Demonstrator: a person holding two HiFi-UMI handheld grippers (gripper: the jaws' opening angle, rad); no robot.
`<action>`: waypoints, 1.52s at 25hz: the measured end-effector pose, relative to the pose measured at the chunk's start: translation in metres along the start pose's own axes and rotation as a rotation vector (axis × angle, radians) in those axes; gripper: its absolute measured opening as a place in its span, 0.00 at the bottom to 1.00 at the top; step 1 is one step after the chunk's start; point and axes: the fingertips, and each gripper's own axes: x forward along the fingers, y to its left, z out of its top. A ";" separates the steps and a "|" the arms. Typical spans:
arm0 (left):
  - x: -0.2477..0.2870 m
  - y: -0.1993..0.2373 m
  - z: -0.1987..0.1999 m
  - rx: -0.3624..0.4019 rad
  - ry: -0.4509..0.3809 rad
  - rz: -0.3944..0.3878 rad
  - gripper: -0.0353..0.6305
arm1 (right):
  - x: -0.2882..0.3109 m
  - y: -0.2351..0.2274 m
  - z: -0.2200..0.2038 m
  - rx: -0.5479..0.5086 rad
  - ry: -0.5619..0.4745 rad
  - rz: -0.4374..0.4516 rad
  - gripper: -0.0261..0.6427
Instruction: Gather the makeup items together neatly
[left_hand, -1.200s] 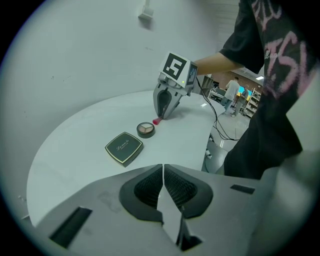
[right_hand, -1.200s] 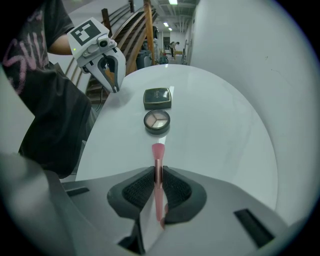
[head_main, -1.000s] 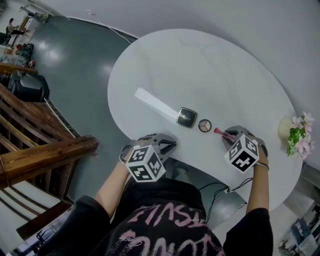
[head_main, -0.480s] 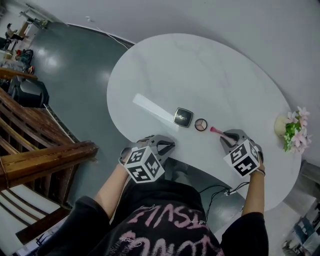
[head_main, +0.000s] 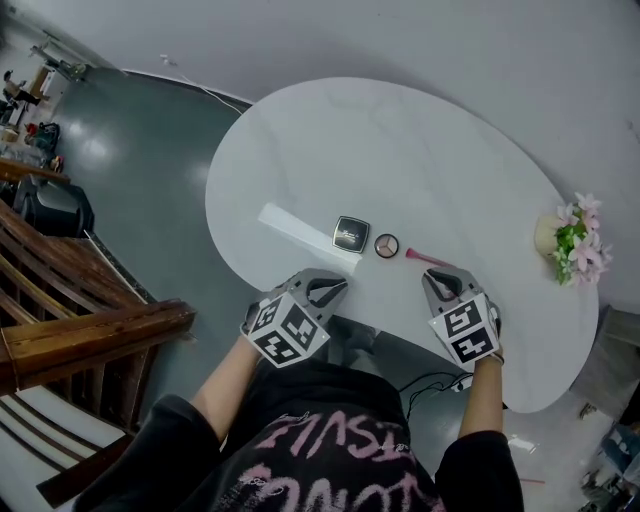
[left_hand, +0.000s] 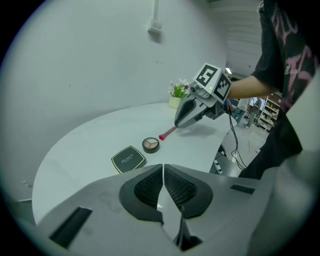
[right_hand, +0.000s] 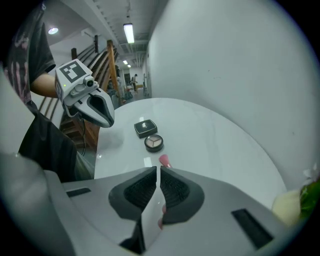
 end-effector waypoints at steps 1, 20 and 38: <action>0.001 0.001 0.003 -0.012 -0.010 0.011 0.08 | -0.001 0.001 0.000 0.015 -0.013 -0.009 0.16; 0.003 0.014 0.074 -0.111 -0.219 0.184 0.08 | -0.053 -0.007 0.025 0.223 -0.313 -0.232 0.14; -0.030 0.029 0.147 -0.111 -0.430 0.331 0.07 | -0.114 -0.037 0.056 0.265 -0.513 -0.399 0.13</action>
